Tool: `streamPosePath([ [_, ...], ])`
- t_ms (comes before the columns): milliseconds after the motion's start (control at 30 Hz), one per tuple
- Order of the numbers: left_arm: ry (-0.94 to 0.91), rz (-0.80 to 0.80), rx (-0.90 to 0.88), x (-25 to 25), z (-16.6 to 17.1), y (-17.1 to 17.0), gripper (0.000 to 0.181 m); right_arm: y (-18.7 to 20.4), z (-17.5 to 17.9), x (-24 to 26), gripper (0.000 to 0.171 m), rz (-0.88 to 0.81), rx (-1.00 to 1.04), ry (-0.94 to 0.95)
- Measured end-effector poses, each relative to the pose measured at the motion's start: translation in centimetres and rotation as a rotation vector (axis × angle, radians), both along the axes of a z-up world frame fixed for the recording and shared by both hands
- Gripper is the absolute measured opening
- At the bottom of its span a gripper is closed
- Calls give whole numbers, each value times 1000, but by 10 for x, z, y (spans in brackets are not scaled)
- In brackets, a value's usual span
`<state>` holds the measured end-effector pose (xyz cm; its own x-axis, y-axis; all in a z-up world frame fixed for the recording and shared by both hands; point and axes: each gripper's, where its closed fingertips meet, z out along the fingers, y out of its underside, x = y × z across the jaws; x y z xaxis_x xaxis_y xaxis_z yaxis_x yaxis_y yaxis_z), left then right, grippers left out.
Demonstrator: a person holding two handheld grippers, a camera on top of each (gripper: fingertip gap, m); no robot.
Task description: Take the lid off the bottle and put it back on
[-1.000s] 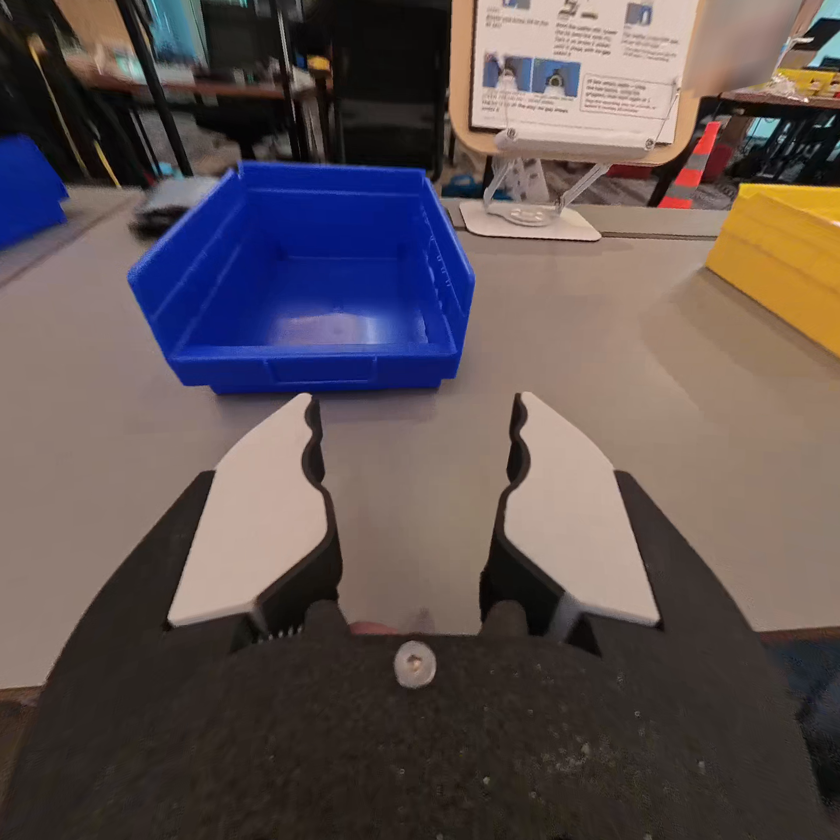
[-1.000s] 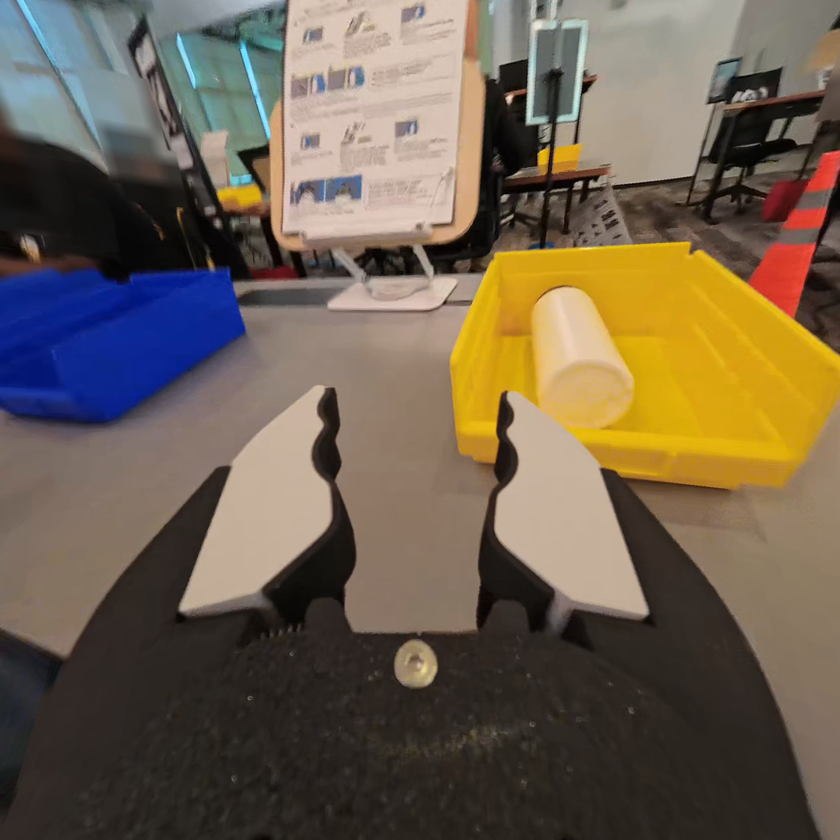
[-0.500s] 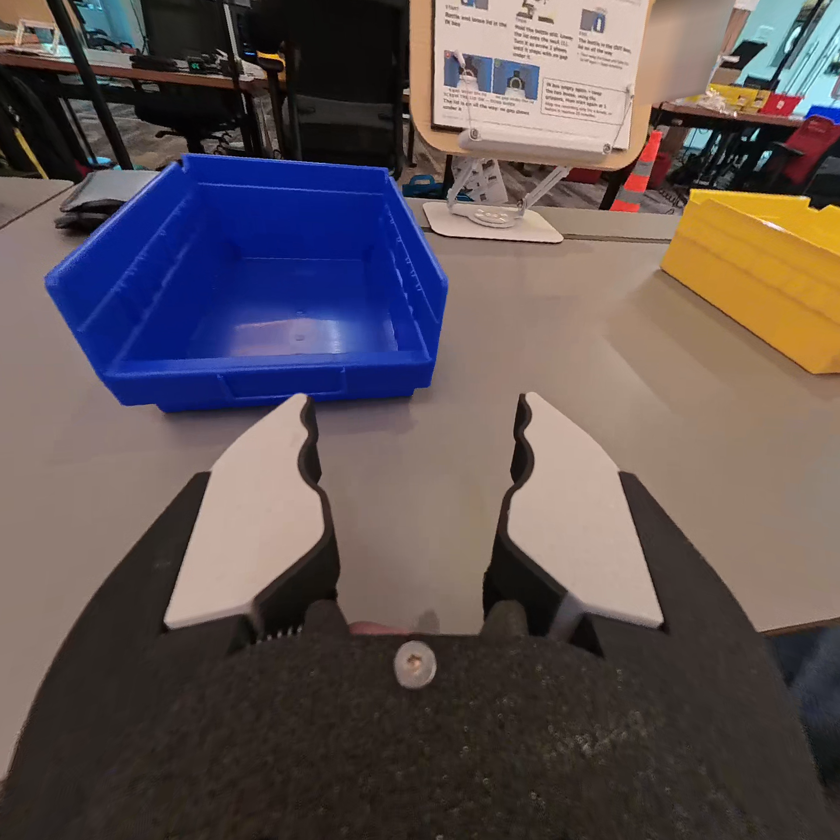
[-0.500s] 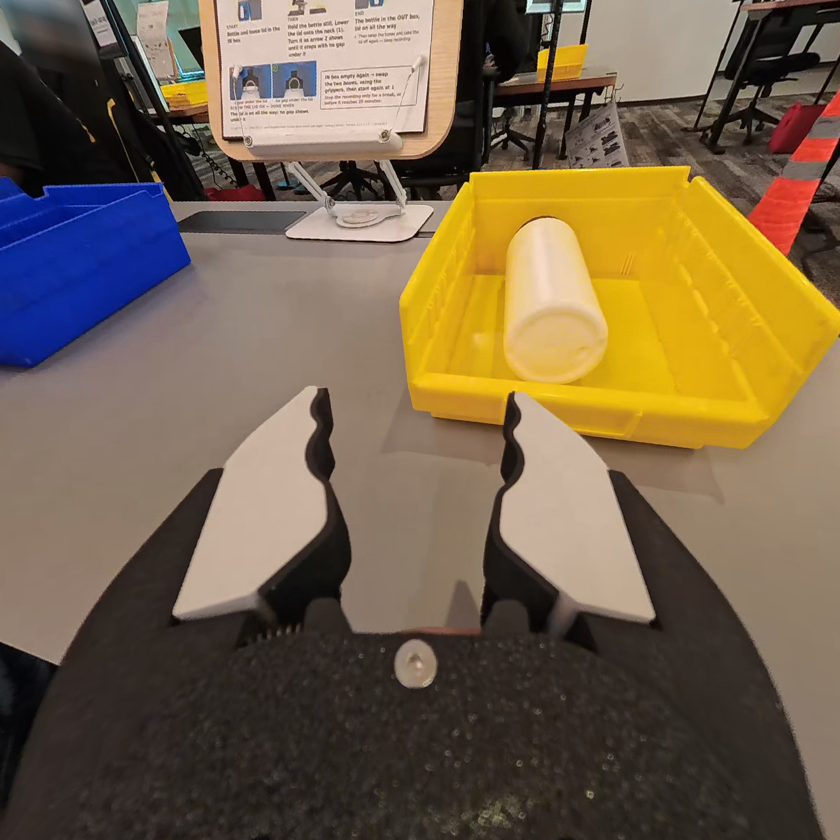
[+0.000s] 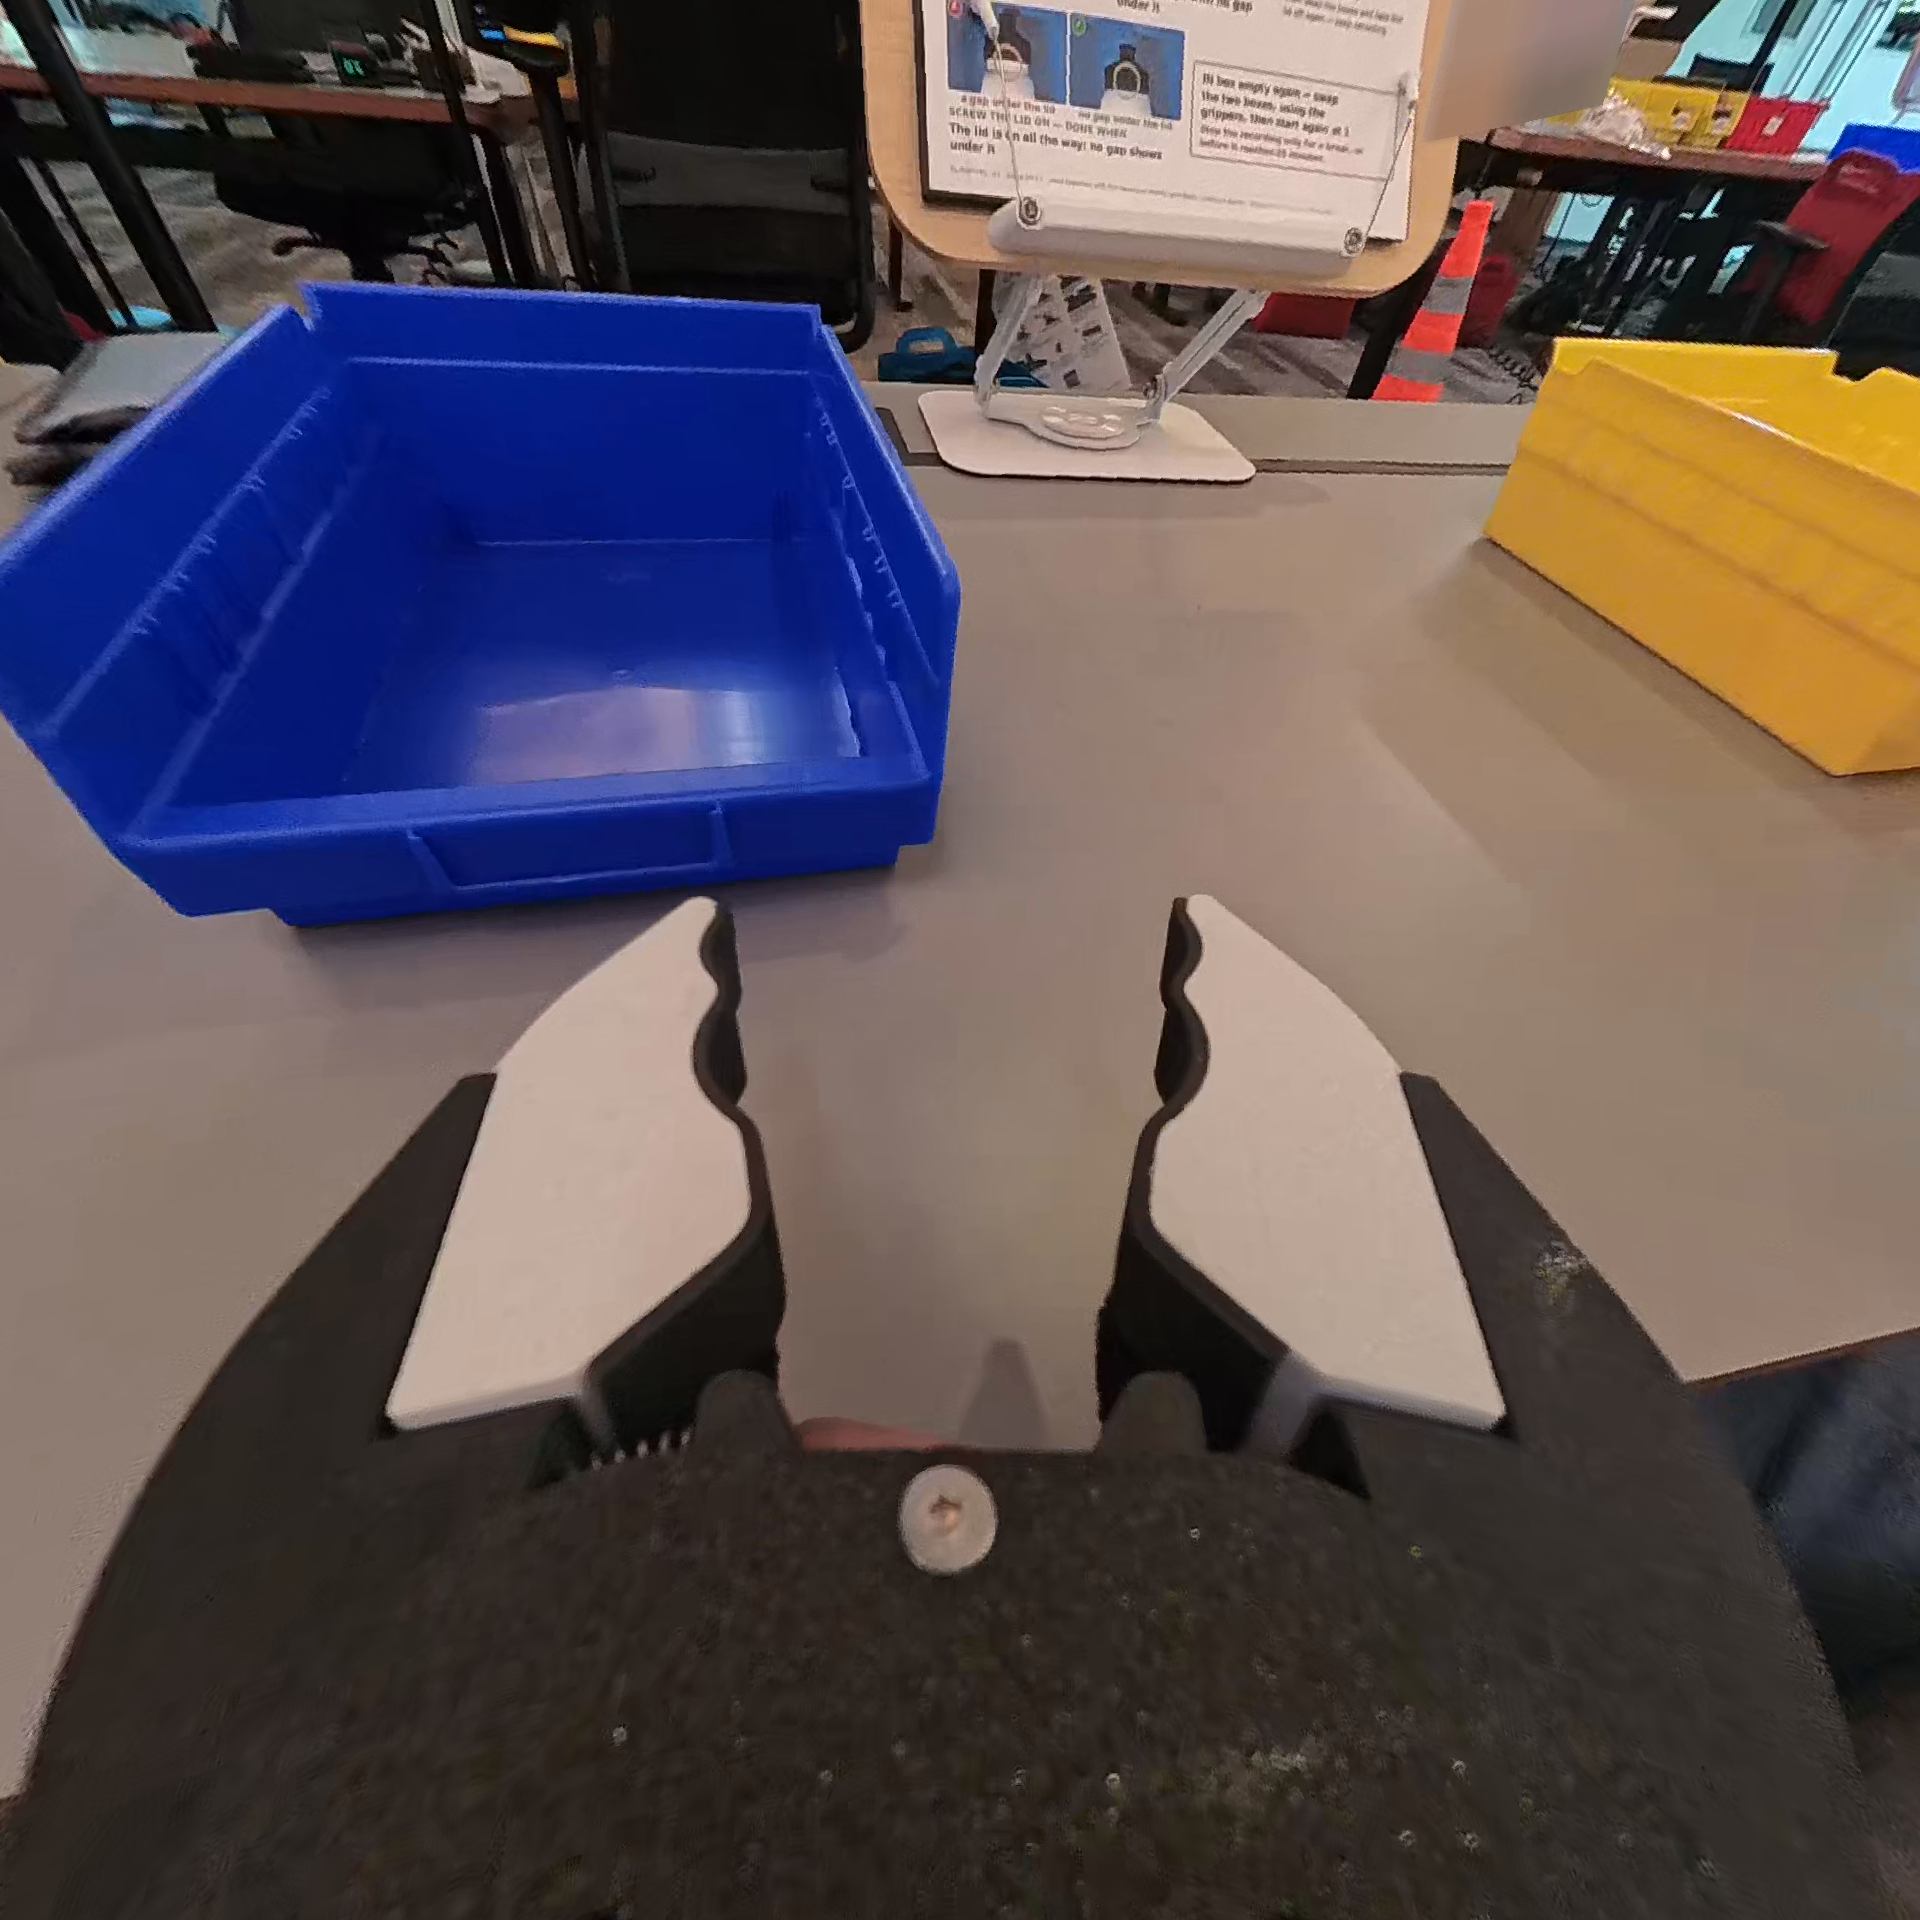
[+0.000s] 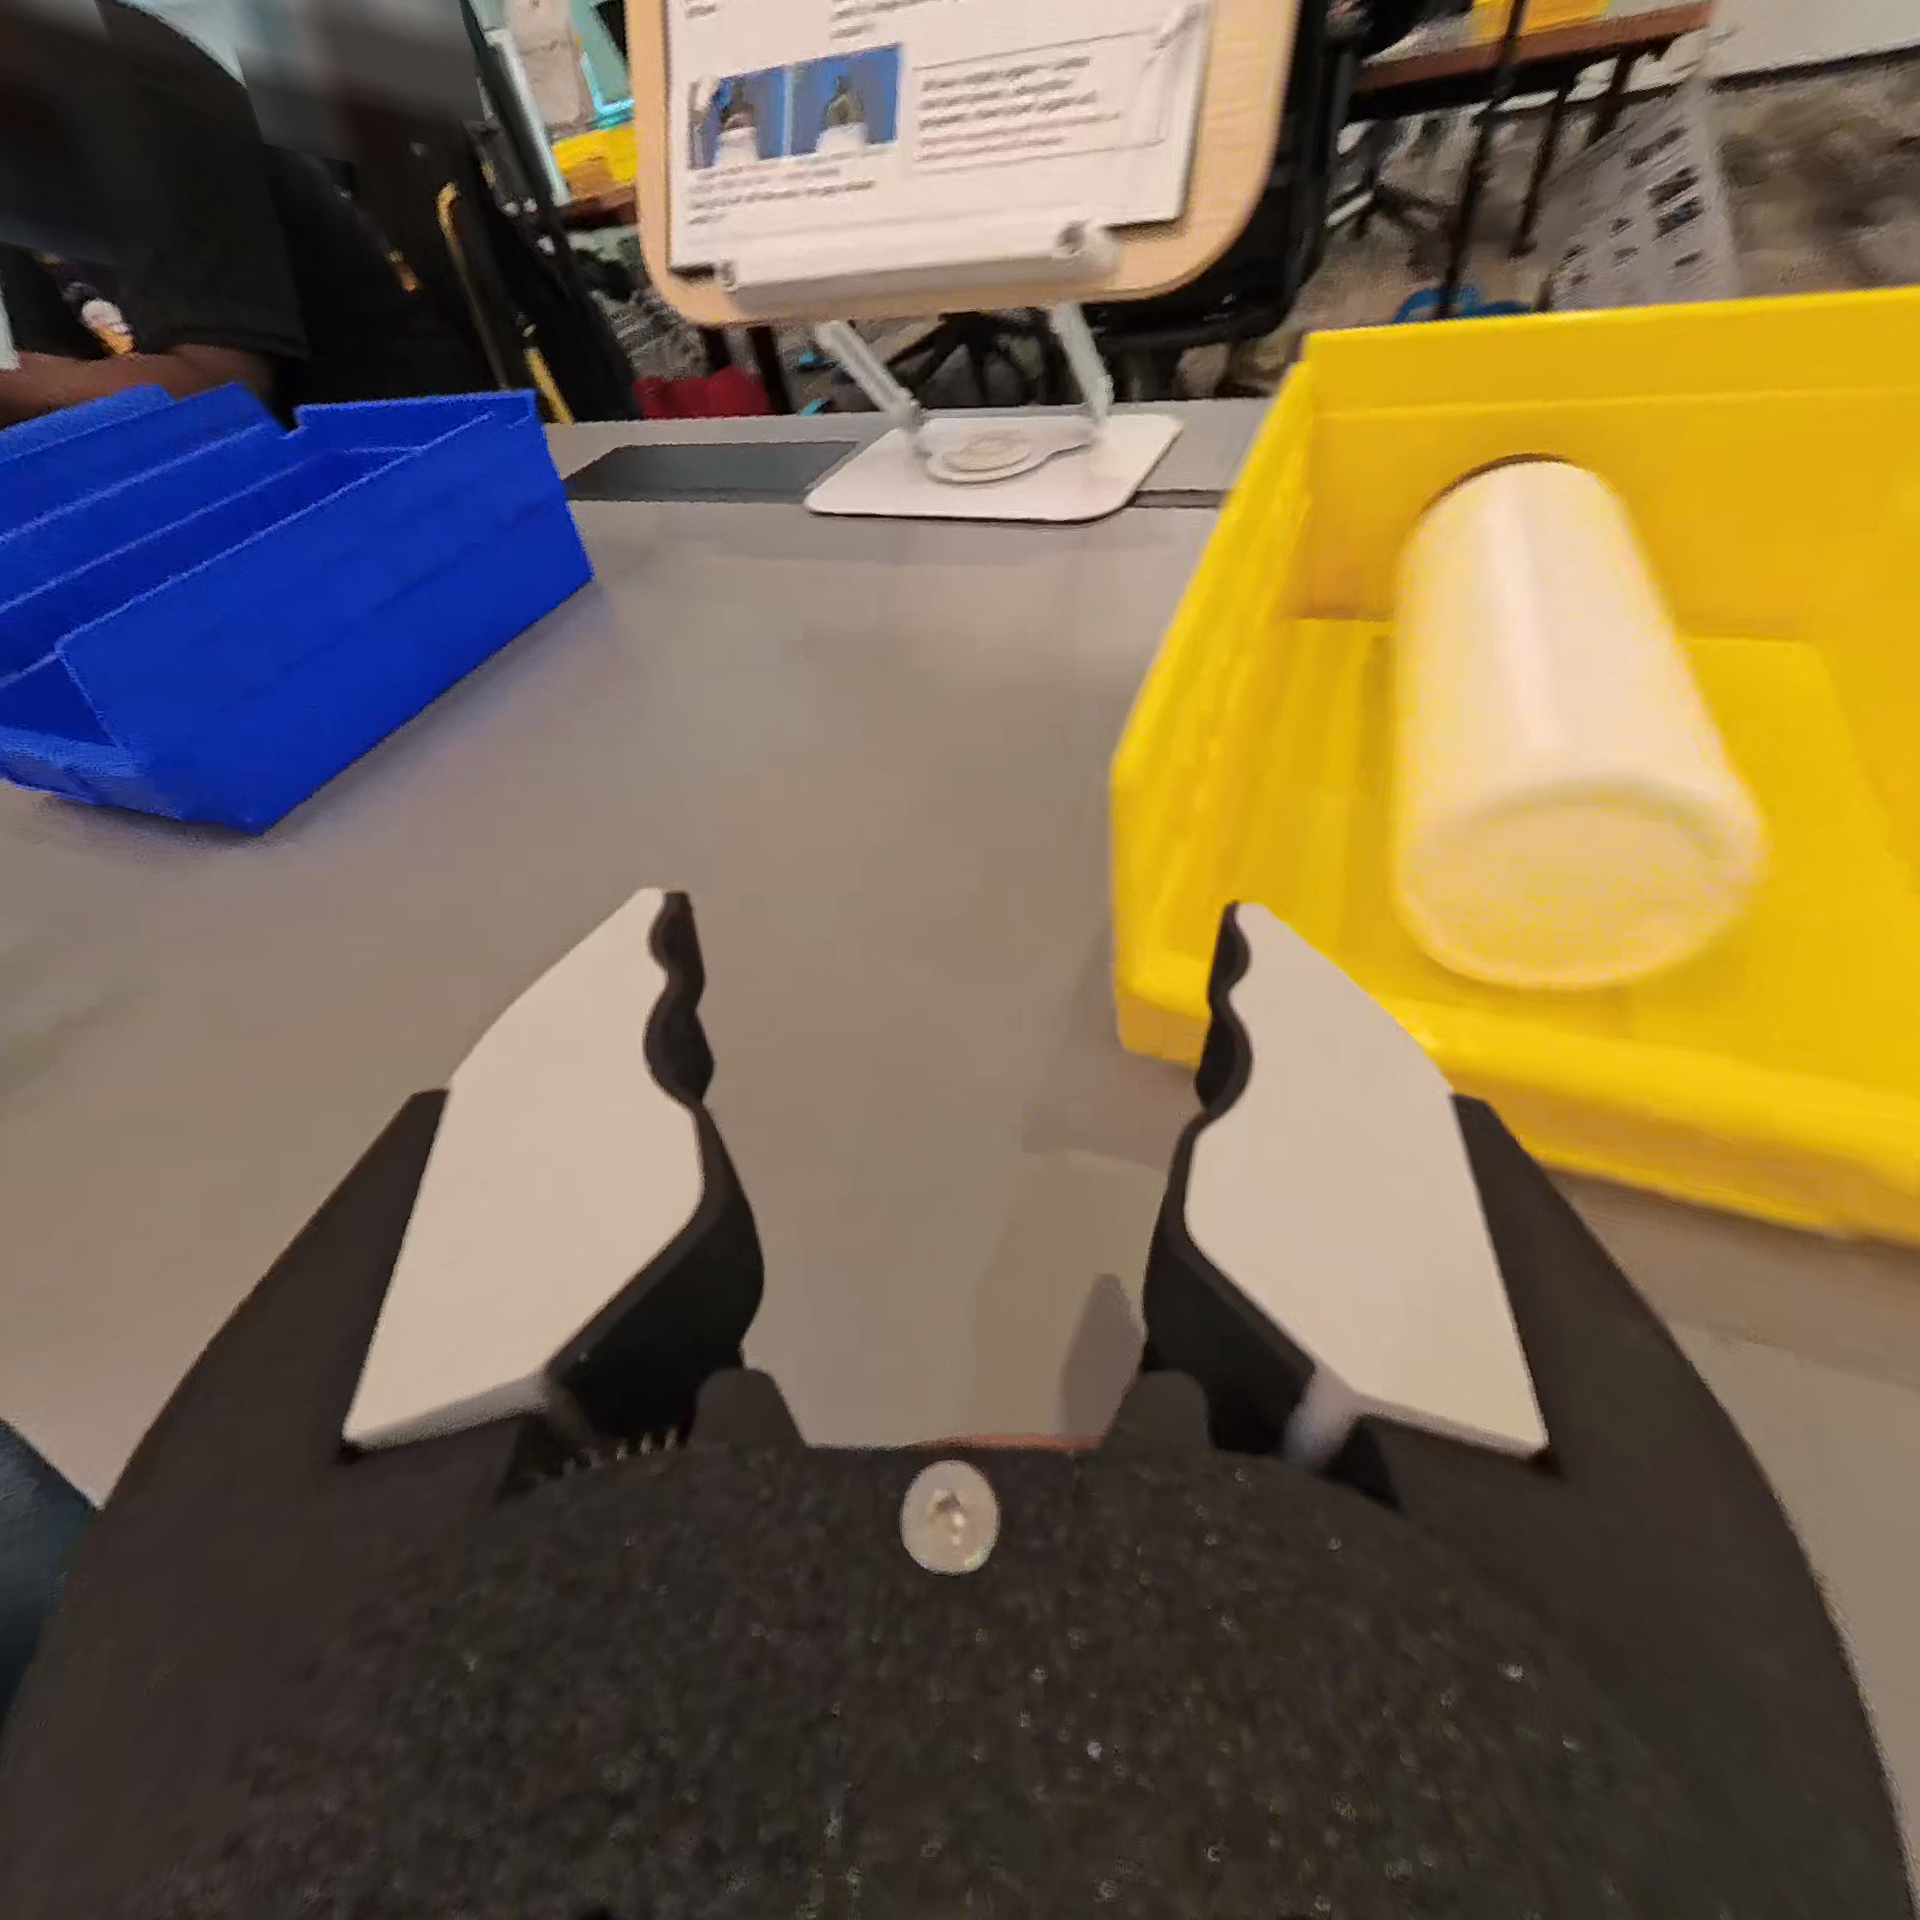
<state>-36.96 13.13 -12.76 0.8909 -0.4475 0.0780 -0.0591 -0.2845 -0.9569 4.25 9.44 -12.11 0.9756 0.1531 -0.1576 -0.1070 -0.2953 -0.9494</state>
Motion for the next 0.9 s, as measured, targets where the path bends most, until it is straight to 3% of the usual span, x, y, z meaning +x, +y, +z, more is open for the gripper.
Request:
streamPosePath([
  [167,41,-14,9,3,-2,-4,77,64,-20,-10,103,-11,-90,11],
  [267,100,-29,31,8,-5,-5,77,72,-27,-29,111,54,-140,-17],
  [300,109,-43,36,12,-5,-5,77,66,-27,-41,105,115,-149,-27],
  [367,124,-82,46,27,-5,-7,78,43,-19,-79,75,293,-134,26],
  [400,122,-108,56,39,-3,-9,79,32,-10,-90,72,337,-91,48],
  [433,114,-151,65,56,-1,-13,80,23,0,-93,80,316,-57,54],
  [533,100,-318,91,117,4,-31,83,-17,34,-103,74,303,81,26],
  [633,76,-442,31,173,-1,-40,85,-49,44,-93,76,173,157,-42],
  [700,59,-497,-40,200,-7,-37,87,-69,49,-82,62,67,205,-45],
  [733,61,-512,-67,210,-10,-34,88,-75,47,-72,84,-28,188,-45],
  [767,62,-523,-83,218,-12,-29,89,-81,48,-72,86,-52,188,-54],
  [833,74,-514,-109,228,-16,-16,71,-89,49,-67,84,-129,203,-100],
  [900,90,-495,-172,231,-26,-6,29,-88,26,-65,82,-201,89,-101],
])
